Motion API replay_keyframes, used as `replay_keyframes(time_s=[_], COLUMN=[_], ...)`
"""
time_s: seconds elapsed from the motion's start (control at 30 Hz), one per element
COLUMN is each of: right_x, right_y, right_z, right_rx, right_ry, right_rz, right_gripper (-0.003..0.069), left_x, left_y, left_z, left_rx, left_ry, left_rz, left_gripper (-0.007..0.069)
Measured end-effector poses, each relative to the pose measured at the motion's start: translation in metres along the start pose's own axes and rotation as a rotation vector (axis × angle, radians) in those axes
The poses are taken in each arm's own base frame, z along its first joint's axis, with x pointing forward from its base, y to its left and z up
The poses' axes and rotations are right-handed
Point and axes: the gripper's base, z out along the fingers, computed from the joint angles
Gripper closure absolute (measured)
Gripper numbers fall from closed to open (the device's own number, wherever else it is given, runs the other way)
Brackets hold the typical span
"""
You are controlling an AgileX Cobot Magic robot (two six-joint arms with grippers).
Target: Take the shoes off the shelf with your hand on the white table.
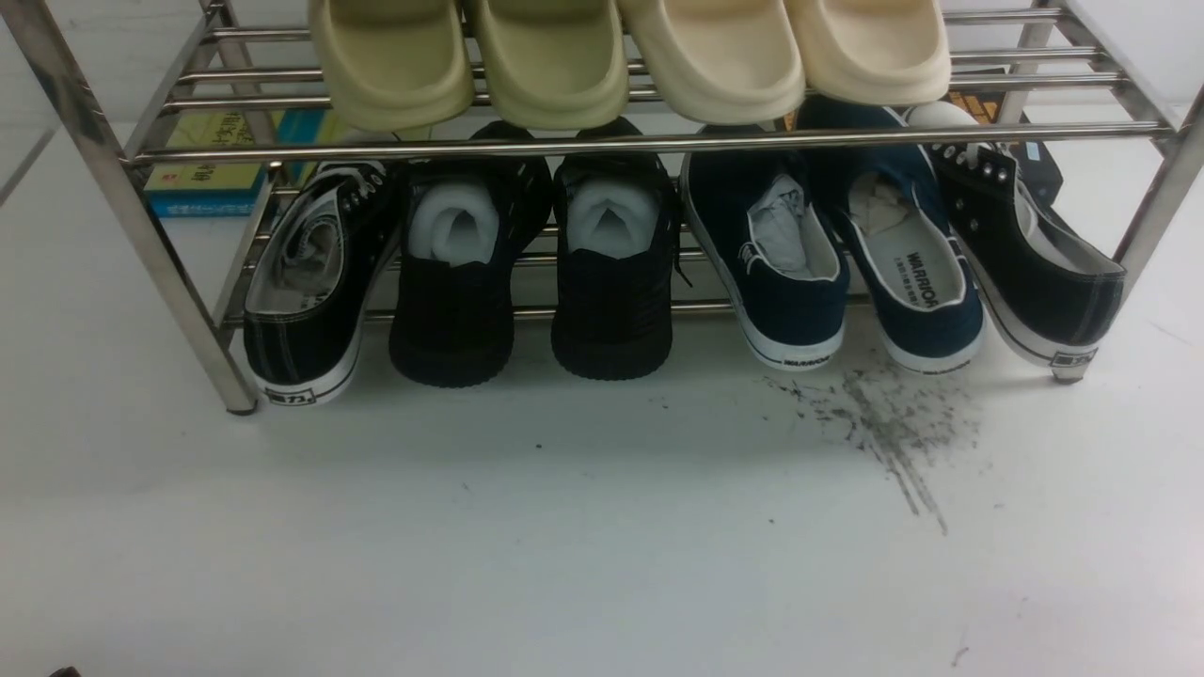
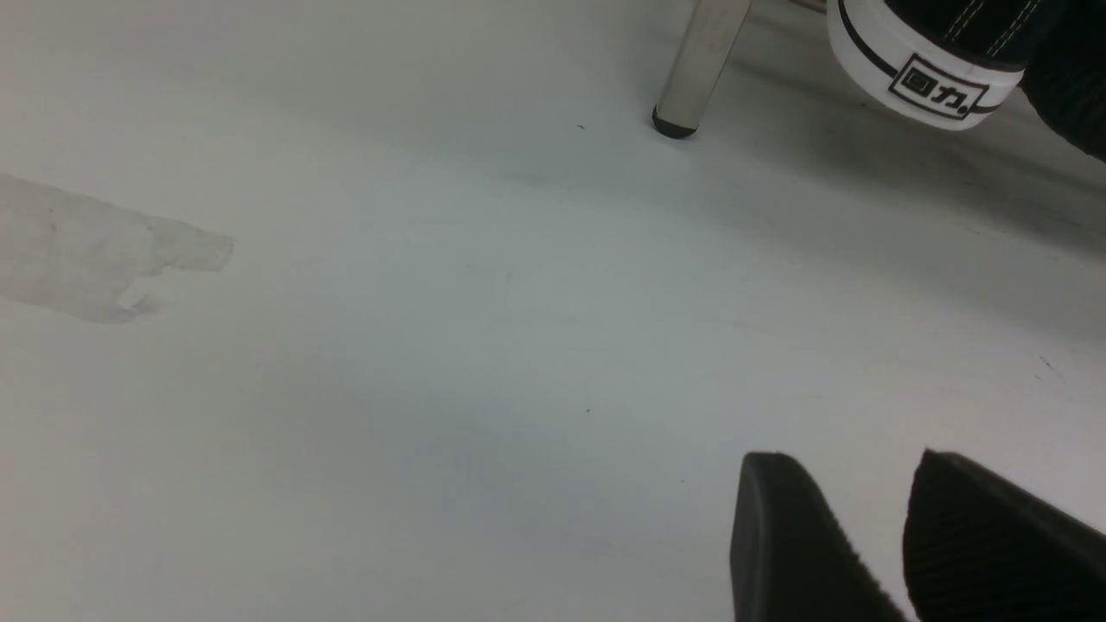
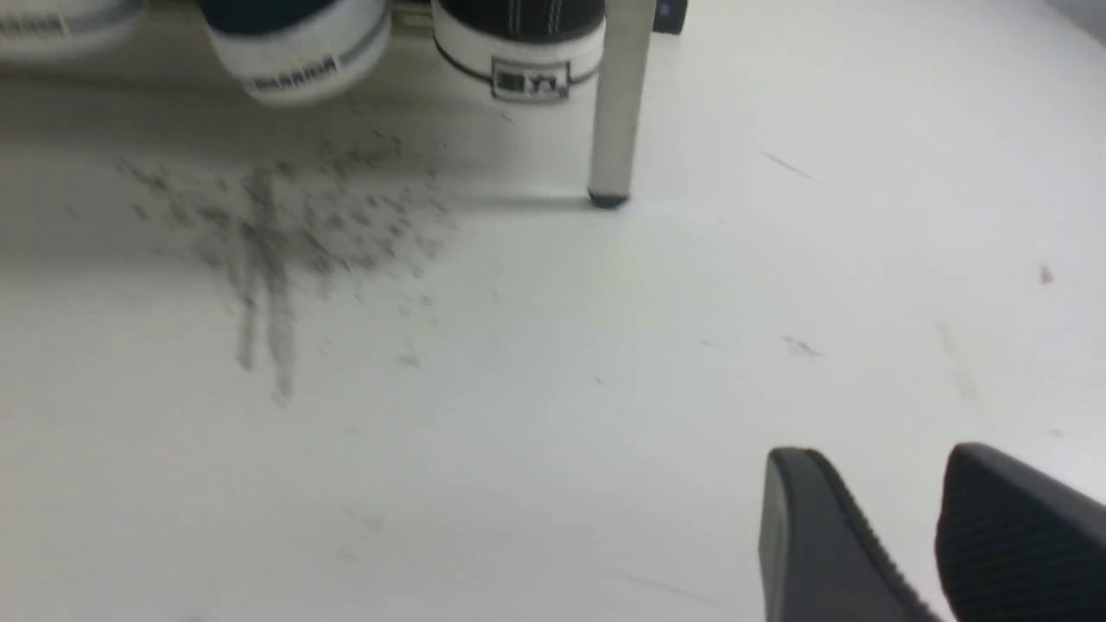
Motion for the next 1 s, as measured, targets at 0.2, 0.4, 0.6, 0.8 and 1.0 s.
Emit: replay_keyframes(time_s=[0.2,0.4,0.6,0.8,1.0], right_x=[-0.019,-0.027,-0.028,-0.071,-0.134], right_y=[0.010,0.012,0.012,0.012,0.001], right_z=[-0.002,-0.005,-0.005,-0.024,-0.026], right_rx=[-0.165,-0.227,-0.241,-0.207,0.094], right_ry=[-0.178,-0.250,-0.264,-0.300,0.000], right_rz=[0.525,0.660,0.689,0.585,0.357], right_gripper=[0.0421,0.0421,0.0421,0.0556,0.0671], left_x=[0.000,0.000,0.000,0.000,0.000], left_y=[0.000,0.000,0.000,0.000,0.000], left_z=[0.000,0.000,0.000,0.000,0.000], left_rx=[0.000,0.000,0.000,0.000,0.000], left_ry=[0.000,0.000,0.000,0.000,0.000], left_rz=[0.000,0.000,0.000,0.000,0.000], left_gripper=[0.0383,0.0383,0.0383,0.0383,0.0383])
